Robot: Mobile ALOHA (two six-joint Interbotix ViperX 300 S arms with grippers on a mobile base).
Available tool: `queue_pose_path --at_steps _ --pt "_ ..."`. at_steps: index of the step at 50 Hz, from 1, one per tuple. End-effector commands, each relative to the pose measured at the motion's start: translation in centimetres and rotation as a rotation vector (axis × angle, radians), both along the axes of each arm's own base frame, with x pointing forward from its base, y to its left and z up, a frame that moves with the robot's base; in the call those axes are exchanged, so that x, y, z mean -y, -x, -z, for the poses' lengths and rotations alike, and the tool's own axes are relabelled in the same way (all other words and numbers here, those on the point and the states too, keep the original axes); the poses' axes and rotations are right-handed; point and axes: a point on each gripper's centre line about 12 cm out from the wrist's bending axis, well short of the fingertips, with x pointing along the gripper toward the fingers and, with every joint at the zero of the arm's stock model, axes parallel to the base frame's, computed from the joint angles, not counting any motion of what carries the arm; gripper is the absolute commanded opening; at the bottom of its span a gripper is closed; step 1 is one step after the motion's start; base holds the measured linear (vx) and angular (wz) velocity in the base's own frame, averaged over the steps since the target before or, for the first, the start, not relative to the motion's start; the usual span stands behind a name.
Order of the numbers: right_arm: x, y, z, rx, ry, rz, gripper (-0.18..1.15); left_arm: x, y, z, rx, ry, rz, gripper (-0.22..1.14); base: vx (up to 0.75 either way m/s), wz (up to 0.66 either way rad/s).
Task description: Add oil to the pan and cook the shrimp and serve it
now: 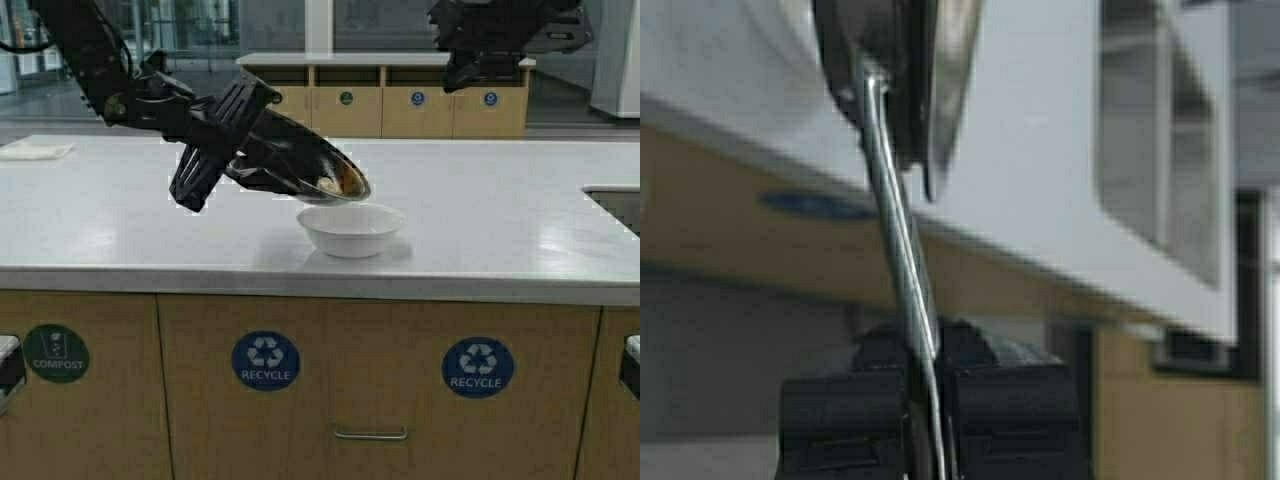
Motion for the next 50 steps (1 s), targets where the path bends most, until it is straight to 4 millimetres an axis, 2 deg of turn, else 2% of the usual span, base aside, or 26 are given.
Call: queue_pose_path --at_steps 1,20,29,50 --pt "-0.2 -0.2 -0.5 0.018 -0.011 0.001 0.06 0.5 -2.2 -4.1 0.156 -0.022 0.004 0.03 0.01 0.03" --pt "-0.2 -0.3 -0.5 0.017 -0.010 0.001 0.06 0.5 -4.1 -4.6 0.227 -0.231 0.020 0.03 0.01 0.02" --pt "-0.2 -0.3 -0.5 0.019 -0.010 0.001 0.06 1.2 -4.5 -5.1 0.259 -0.288 0.043 0.03 0.00 0.00" --pt "-0.2 -0.4 -0.6 0.021 -0.013 0.002 0.06 4.8 -5.3 -6.6 0.386 -0.528 0.150 0.03 0.00 0.00"
